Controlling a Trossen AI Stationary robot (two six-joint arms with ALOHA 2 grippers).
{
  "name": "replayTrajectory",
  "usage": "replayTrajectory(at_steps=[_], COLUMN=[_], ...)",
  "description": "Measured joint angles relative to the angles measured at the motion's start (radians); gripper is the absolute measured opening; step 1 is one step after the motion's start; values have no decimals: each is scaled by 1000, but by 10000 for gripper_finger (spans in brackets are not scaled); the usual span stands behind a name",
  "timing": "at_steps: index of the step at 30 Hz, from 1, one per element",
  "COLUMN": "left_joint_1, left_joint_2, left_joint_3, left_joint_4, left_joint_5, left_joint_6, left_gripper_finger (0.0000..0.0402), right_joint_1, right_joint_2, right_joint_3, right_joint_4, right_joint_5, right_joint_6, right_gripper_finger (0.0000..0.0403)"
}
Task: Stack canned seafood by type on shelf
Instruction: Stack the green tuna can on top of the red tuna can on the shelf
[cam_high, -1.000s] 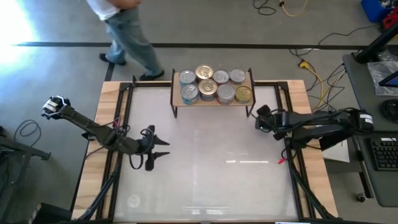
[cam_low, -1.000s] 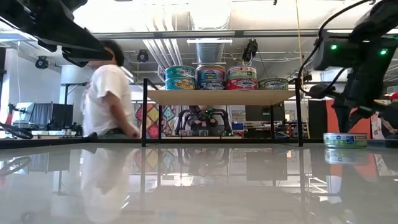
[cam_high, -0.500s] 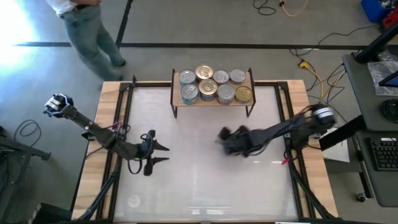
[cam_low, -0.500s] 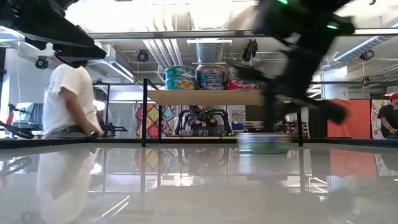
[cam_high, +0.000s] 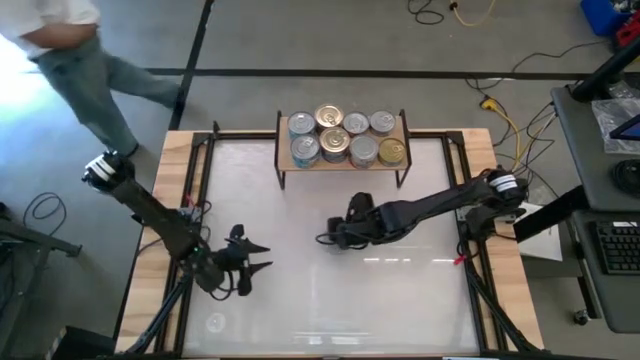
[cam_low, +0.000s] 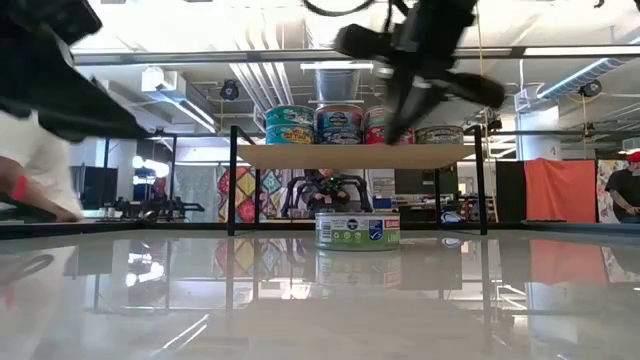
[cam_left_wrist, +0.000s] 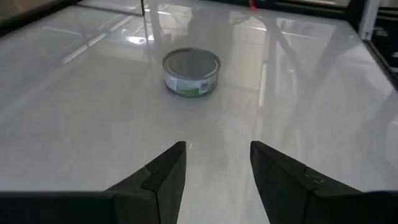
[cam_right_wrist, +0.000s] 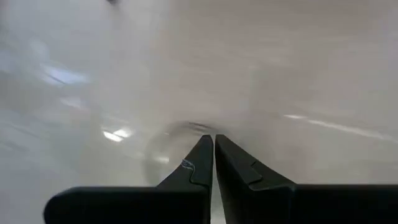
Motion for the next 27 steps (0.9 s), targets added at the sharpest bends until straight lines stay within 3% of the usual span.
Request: replayTrajectory(at_steps=[4, 10, 13, 22, 27], left_joint_1=[13, 62, 79, 93, 94], left_joint_2=[178, 423, 507, 580, 577], left_joint_3=[0, 0, 0, 0, 0], left_joint_4=[200, 585, 691, 724, 717], left_joint_5=[-32, -30, -23, -29, -30], left_joint_6=[4, 82, 79, 37, 52], left_gripper_finger=[165, 165, 165, 165, 165], right_joint_1=[3, 1, 2, 58, 100], right_joint_2=[-29, 39, 75, 165, 159], right_joint_3=[-66, -166, -169, -136, -79], right_joint_4=[-72, 68, 101, 333, 517], right_joint_5=[-26, -5, 2, -200, -304], right_joint_6=[-40, -112, -138, -187, -437], right_gripper_finger=[9, 9, 9, 9, 9])
